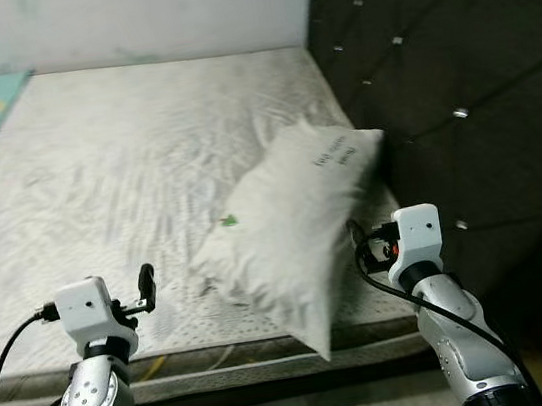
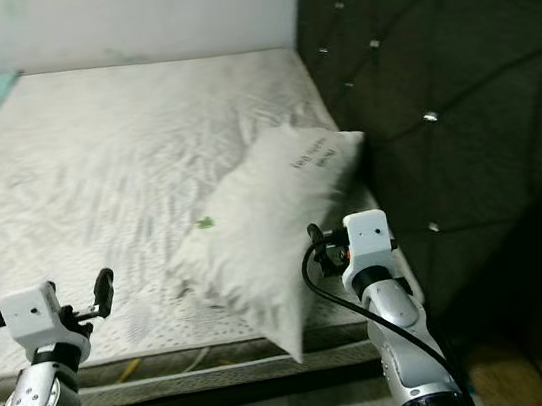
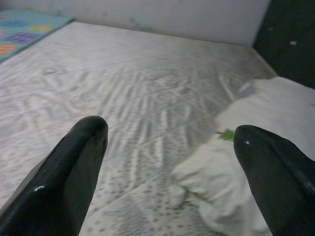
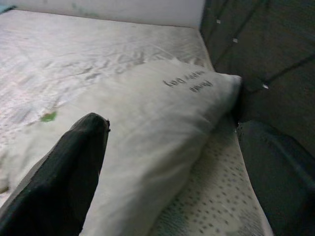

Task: Clean up the room

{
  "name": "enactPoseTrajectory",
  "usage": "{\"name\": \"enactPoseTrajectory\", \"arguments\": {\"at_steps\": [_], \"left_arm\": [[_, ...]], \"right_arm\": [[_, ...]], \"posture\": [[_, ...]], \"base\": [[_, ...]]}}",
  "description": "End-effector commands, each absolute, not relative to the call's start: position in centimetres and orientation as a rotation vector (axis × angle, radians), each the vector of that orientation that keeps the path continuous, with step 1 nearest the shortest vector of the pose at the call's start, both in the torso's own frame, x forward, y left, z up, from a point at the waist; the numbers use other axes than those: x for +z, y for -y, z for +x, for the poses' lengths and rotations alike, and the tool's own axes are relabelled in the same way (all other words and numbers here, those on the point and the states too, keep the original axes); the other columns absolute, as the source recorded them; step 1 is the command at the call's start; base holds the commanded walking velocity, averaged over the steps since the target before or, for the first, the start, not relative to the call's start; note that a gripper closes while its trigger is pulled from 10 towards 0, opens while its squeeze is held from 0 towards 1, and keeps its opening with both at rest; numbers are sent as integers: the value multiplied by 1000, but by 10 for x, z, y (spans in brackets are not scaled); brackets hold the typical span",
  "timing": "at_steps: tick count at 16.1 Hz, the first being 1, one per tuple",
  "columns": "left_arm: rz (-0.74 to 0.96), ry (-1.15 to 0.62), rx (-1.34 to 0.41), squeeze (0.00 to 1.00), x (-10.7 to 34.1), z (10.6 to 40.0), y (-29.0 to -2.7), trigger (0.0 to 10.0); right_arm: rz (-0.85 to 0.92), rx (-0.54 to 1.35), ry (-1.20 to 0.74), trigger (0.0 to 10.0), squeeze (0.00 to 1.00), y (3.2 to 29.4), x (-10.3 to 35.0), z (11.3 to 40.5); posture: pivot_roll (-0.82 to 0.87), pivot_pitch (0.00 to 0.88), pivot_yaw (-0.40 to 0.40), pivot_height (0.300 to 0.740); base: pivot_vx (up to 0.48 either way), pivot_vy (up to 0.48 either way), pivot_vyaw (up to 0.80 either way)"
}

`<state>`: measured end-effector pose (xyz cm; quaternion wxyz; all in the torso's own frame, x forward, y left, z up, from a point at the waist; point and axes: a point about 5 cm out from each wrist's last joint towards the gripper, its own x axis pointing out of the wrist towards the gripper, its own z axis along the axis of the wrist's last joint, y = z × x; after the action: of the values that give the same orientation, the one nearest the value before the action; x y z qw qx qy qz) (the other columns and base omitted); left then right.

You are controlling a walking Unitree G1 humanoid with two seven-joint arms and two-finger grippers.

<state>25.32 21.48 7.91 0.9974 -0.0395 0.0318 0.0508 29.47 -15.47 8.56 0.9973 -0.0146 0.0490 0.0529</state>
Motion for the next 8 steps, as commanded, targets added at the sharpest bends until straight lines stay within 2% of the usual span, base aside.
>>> {"name": "enactPoseTrajectory", "arguments": {"at_steps": [1,8], "left_arm": [[-72,-61,70,0,79,256,-206,10000],[-70,-53,44,0,79,259,-205,10000]], "right_arm": [[-29,98,-88,10000,0,157,87,298],[-34,90,-85,10000,0,156,86,301]], "posture": [[-64,39,-38,740],[-62,33,-34,740]], "base": [[0,0,0],[0,0,0]]}}
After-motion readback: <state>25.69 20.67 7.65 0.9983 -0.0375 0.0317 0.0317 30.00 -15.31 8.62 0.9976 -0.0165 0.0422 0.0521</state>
